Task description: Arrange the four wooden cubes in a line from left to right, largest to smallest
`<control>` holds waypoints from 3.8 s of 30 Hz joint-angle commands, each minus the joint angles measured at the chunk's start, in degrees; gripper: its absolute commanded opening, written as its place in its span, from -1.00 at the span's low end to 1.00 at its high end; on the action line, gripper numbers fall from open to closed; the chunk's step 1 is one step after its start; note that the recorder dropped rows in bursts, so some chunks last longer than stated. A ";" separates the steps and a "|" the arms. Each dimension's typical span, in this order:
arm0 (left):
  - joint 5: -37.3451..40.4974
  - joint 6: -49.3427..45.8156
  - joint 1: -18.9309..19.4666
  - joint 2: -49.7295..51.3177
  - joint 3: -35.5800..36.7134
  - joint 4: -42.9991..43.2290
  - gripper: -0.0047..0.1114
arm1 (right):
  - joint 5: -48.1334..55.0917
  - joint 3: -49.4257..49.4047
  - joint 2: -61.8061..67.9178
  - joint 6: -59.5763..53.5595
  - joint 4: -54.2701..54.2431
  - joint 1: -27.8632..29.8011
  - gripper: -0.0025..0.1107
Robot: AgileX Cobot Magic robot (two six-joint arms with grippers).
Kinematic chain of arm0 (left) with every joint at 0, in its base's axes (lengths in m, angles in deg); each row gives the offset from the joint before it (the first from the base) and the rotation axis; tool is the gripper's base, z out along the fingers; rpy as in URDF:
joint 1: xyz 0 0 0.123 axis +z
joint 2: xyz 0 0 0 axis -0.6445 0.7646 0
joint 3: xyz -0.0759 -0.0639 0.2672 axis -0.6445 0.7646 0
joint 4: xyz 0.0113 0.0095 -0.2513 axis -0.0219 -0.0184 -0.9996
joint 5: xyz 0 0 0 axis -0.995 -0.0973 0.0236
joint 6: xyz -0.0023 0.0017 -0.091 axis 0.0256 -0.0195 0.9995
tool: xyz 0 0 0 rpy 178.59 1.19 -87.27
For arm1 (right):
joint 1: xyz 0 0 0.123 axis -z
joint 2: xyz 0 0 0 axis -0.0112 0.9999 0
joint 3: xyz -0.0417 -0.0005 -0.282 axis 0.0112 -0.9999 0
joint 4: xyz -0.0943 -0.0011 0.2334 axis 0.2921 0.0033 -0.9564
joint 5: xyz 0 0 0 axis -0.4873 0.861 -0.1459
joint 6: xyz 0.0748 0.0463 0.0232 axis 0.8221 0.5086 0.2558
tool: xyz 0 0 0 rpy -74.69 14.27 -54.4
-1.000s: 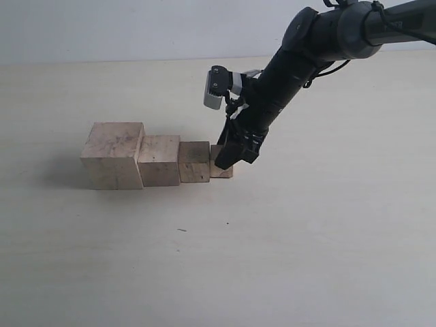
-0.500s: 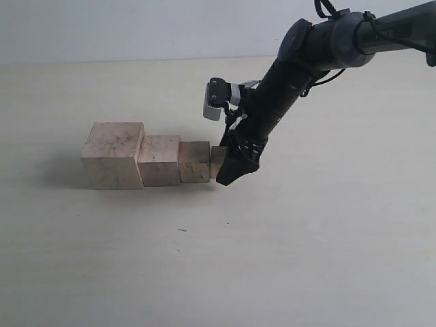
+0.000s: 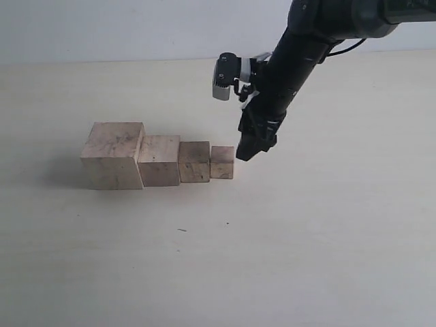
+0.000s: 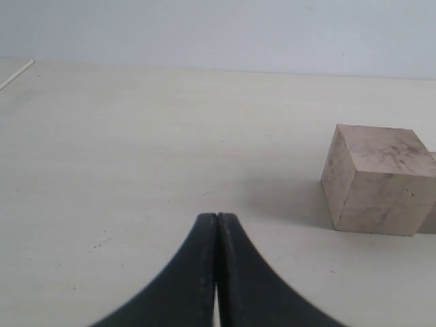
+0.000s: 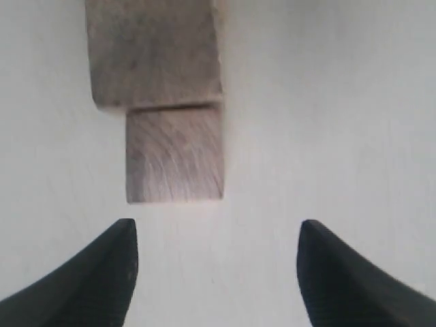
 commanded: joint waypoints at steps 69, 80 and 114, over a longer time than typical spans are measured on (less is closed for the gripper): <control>-0.78 -0.05 -0.32 -0.36 0.05 -0.43 -0.92 | -7.68 -5.20 -20.81 44.42 2.13 -0.12 -0.96; -0.78 -0.05 -0.32 -0.36 0.05 -0.43 -0.92 | -25.03 -31.65 -41.36 44.92 -16.01 -0.12 -0.96; -0.78 -0.05 -0.32 -0.36 0.05 -0.43 -0.92 | -37.50 -49.55 -76.60 55.47 -0.48 12.64 -0.96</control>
